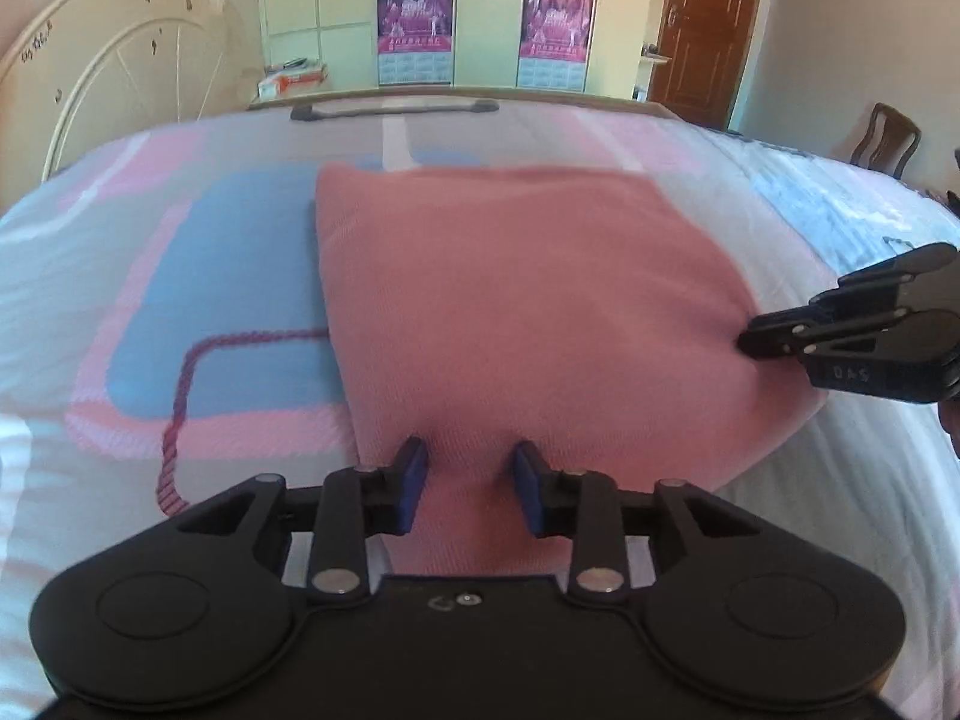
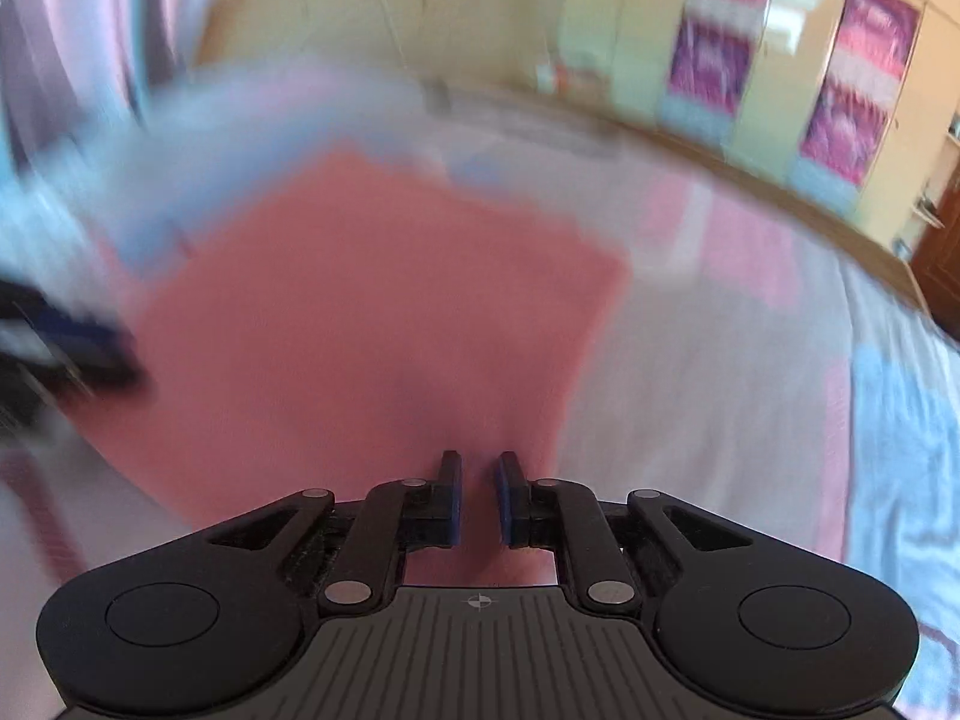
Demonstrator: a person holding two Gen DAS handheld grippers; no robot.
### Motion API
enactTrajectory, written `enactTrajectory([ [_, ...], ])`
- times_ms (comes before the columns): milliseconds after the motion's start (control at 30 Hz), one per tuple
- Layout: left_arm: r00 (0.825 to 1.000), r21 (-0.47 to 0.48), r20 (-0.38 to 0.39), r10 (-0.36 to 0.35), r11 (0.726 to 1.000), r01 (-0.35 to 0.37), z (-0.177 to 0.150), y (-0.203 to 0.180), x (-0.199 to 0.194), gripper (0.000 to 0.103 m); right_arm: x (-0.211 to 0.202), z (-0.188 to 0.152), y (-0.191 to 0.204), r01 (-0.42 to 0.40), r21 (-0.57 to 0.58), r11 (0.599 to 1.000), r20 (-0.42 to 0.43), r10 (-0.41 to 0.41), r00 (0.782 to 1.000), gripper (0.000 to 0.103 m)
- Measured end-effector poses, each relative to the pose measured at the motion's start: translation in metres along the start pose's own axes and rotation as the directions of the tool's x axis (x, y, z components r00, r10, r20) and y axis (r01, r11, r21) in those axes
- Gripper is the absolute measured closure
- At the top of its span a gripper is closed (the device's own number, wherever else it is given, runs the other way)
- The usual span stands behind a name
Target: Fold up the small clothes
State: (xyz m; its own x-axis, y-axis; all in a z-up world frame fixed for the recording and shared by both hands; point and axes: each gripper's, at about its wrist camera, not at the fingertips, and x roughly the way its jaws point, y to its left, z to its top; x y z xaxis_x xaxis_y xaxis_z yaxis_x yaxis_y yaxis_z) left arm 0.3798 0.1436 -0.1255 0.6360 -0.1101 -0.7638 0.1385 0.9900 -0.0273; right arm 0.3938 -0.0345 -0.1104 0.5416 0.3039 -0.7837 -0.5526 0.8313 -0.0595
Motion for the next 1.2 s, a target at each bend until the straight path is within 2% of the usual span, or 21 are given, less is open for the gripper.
enactTrajectory([
  [33,1.0,-0.006,0.0,0.006,1.0,-0.006,-0.001,-0.001,-0.001,0.069,0.001,-0.003,-0.004,0.001,0.016,1.0,0.024,-0.002,1.0,0.098],
  [100,1.0,-0.013,-0.002,0.025,1.0,-0.025,-0.006,-0.004,-0.003,0.068,-0.002,-0.002,-0.007,-0.004,0.059,0.998,0.018,0.003,1.0,0.098],
  [233,0.997,-0.016,0.008,0.073,0.997,-0.073,-0.013,-0.011,-0.006,0.068,-0.005,-0.008,0.004,0.032,0.016,0.999,0.047,-0.033,0.998,0.098],
  [367,0.993,-0.03,0.02,0.119,0.993,-0.118,-0.012,-0.02,-0.023,0.07,-0.009,-0.005,0.007,0.021,0.047,0.999,0.053,-0.024,0.998,0.098],
  [400,0.991,-0.031,0.039,0.127,0.992,-0.125,-0.012,-0.021,-0.033,0.067,-0.023,-0.005,0.005,-0.004,0.075,0.997,0.073,-0.001,0.997,0.098],
  [467,0.985,-0.045,0.093,0.148,0.988,-0.145,-0.015,-0.029,-0.06,0.05,-0.052,-0.01,0.002,-0.054,0.125,0.991,0.141,0.036,0.989,0.097],
  [500,0.98,-0.05,0.124,0.158,0.987,-0.153,-0.019,-0.035,-0.075,0.038,-0.069,-0.014,0.002,-0.062,0.139,0.988,0.163,0.039,0.986,0.097],
  [567,0.973,-0.045,0.16,0.169,0.986,-0.163,-0.023,-0.046,-0.098,0.036,-0.101,-0.024,0.004,-0.07,0.156,0.985,0.205,0.037,0.978,0.097],
  [633,0.968,-0.044,0.184,0.171,0.985,-0.166,-0.03,-0.059,-0.119,0.028,-0.129,-0.037,0.007,-0.077,0.18,0.981,0.213,0.037,0.976,0.097],
  [667,0.963,-0.05,0.199,0.181,0.983,-0.174,-0.032,-0.065,-0.129,0.026,-0.143,-0.044,0.01,-0.075,0.186,0.98,0.219,0.033,0.975,0.083],
  [700,0.956,-0.063,0.224,0.192,0.981,-0.182,-0.037,-0.071,-0.142,0.023,-0.154,-0.051,0.012,-0.055,0.199,0.979,0.236,0.007,0.972,0.022],
  [733,0.951,-0.074,0.24,0.195,0.98,-0.183,-0.04,-0.076,-0.152,0.021,-0.168,-0.06,0.014,-0.017,0.231,0.973,0.266,-0.046,0.963,0.003],
  [767,0.948,-0.081,0.247,0.201,0.979,-0.186,-0.045,-0.081,-0.162,0.021,-0.182,-0.07,0.016,0.004,0.256,0.967,0.319,-0.089,0.944,0.0],
  [867,0.934,-0.074,0.286,0.214,0.977,-0.202,-0.058,-0.095,-0.19,0.021,-0.21,-0.088,0.024,-0.014,0.27,0.963,0.335,-0.08,0.939,0.0],
  [967,0.929,-0.068,0.299,0.219,0.976,-0.208,-0.073,-0.106,-0.214,0.021,-0.234,-0.104,0.036,0.012,0.254,0.967,0.354,-0.105,0.929,0.0],
  [1133,0.916,-0.076,0.332,0.225,0.974,-0.212,-0.1,-0.12,-0.25,0.021,-0.269,-0.127,0.062,0.014,0.228,0.974,0.378,-0.102,0.92,0.0],
  [1167,0.915,-0.077,0.335,0.224,0.975,-0.21,-0.105,-0.121,-0.256,0.023,-0.276,-0.133,0.068,0.012,0.228,0.974,0.38,-0.101,0.919,0.0],
  [1200,0.911,-0.072,0.353,0.215,0.977,-0.203,-0.11,-0.123,-0.264,0.079,-0.283,-0.14,0.073,0.011,0.228,0.974,0.38,-0.1,0.92,0.0],
])
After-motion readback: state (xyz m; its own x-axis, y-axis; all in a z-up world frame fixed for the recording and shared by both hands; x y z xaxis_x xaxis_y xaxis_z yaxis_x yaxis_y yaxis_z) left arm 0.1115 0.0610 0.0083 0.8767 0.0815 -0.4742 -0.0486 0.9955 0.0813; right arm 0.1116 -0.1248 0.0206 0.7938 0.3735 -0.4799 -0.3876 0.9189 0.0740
